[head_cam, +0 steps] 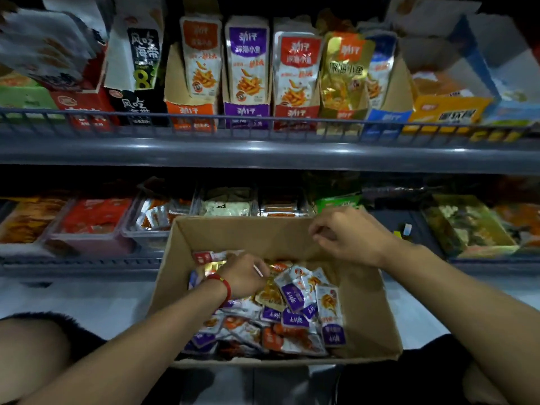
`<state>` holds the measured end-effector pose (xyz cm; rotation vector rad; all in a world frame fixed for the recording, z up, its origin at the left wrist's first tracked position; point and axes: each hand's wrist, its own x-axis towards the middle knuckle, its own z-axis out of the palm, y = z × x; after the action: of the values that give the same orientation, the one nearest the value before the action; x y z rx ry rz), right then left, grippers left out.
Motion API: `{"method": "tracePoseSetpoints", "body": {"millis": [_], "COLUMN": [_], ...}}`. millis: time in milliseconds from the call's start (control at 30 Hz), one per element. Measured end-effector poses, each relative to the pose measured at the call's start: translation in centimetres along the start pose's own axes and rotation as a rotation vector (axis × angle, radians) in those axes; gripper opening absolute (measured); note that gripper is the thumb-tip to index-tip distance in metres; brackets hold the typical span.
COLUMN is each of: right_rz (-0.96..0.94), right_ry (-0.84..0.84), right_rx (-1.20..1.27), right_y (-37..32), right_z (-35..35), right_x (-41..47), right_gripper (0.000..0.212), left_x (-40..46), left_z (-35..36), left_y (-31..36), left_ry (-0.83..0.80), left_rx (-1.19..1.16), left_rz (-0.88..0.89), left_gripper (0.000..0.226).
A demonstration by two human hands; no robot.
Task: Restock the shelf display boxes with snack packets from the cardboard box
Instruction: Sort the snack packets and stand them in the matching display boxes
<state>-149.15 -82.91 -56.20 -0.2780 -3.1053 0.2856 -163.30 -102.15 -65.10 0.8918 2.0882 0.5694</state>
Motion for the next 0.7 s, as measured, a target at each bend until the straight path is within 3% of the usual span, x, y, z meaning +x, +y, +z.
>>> {"method": "tracePoseSetpoints", "body": {"millis": [133, 300, 400, 467, 533, 633, 700], "right_rz": [0.049, 0.063, 0.071, 0.07, 0.083, 0.082, 0.067], "right_ry": [0.052, 0.116, 0.114, 0.106, 0.084, 0.033, -0.017], "right_rx": [0.053, 0.133, 0.159, 0.165, 0.172, 0.175, 0.174], "right_y": [1.5, 2.9, 3.1, 3.1, 3.0, 2.9, 2.7], "right_z": [-0.5, -1.3, -1.3, -1.3, -1.2, -1.0, -0.7], "right_x": [0.3, 0.4, 0.1, 0.1, 0.1, 0.0, 0.1], "right_gripper": [0.016, 0.015, 0.015, 0.014, 0.015, 0.015, 0.016], "left_x": [2.9, 6.3, 7.3, 7.9, 8.3, 7.9, 7.0], "left_z": [3.7, 6.9, 8.3, 8.8, 8.7, 7.1, 5.2], "left_y": [-0.2, 1.0, 1.1, 1.1, 1.0, 0.9, 1.2], "left_ry": [-0.12, -0.094, -0.085, -0.065, -0.046, 0.054, 0.129], "left_rx": [0.247, 0.485, 0.706, 0.733, 0.63, 0.326, 0.21], "left_rz": [0.064, 0.173, 0.139, 0.097, 0.069, 0.042, 0.066], "left_gripper": [0.017, 0.045, 0.072, 0.083, 0.076, 0.024, 0.023]}}
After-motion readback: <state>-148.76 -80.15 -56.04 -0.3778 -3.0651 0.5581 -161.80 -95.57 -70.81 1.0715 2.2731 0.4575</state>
